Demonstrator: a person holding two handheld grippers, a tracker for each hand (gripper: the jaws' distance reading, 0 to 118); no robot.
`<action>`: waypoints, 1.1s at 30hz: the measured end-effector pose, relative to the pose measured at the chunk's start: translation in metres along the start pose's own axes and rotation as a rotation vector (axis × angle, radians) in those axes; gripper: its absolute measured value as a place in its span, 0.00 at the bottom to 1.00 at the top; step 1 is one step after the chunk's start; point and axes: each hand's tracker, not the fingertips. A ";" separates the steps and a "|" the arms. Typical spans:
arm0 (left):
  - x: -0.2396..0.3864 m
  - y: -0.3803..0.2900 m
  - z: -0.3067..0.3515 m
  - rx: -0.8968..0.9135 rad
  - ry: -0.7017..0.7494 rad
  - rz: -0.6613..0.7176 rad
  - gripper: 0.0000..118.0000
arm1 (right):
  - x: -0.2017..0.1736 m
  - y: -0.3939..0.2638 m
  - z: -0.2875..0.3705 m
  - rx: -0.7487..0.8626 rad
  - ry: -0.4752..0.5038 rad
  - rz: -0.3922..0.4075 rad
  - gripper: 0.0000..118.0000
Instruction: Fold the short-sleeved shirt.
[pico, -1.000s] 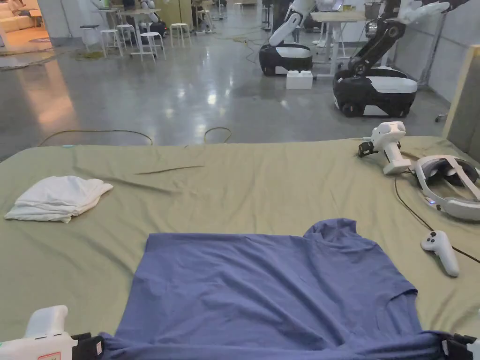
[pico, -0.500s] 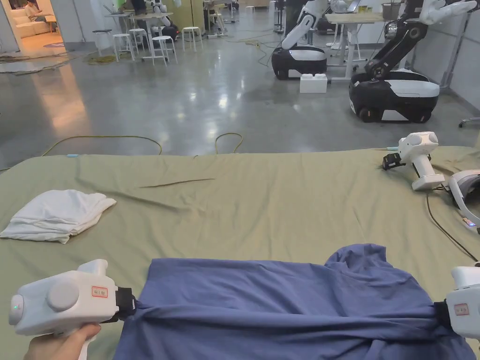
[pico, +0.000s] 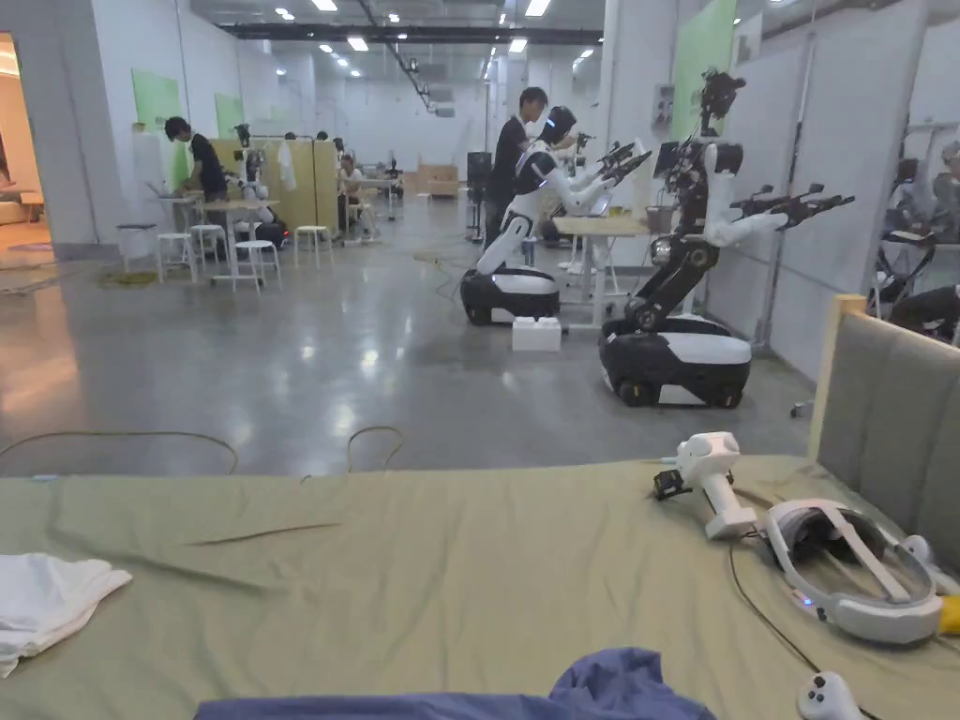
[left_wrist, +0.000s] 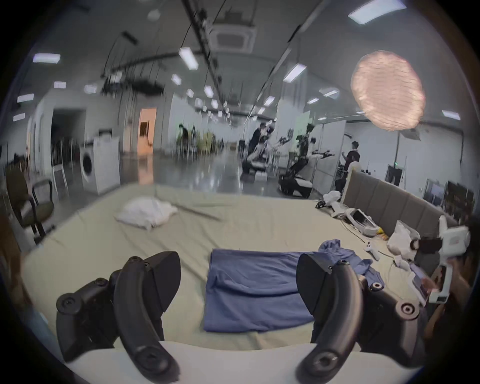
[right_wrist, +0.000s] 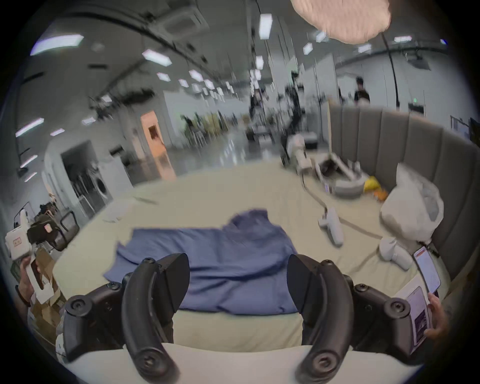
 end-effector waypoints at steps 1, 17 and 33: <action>0.014 0.004 0.020 -0.027 0.044 -0.035 0.82 | -0.010 0.000 0.025 0.039 0.012 0.005 0.70; 0.102 -0.009 0.192 0.299 0.092 -0.086 0.02 | -0.088 -0.014 0.151 0.260 -0.039 0.096 0.00; 0.062 -0.010 0.099 0.063 0.046 0.015 0.02 | -0.093 -0.016 0.128 0.211 -0.010 0.119 0.00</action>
